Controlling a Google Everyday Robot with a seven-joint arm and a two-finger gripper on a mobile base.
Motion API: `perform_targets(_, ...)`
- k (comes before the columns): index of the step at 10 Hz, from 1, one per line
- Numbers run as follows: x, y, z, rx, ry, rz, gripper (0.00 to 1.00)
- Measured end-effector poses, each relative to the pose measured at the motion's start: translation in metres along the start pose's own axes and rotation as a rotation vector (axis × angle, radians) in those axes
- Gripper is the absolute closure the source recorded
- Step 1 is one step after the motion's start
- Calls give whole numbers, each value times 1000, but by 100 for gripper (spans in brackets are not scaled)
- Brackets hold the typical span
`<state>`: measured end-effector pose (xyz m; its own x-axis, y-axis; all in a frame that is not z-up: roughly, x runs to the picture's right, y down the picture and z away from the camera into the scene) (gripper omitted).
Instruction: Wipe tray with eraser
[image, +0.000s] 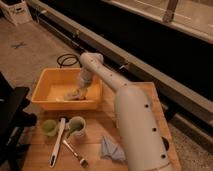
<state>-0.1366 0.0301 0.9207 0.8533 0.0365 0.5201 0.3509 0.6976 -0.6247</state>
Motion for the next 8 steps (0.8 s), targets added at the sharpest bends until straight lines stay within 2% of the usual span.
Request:
perform_targets(2, 17, -15, -5, 11, 16, 20, 100)
perform_targets(4, 17, -34, -3, 27, 14, 18, 100)
perform_targets(6, -4, -43, 3, 37, 12, -17, 100)
perform_targets(8, -43, -37, 7, 45, -5, -95, 100)
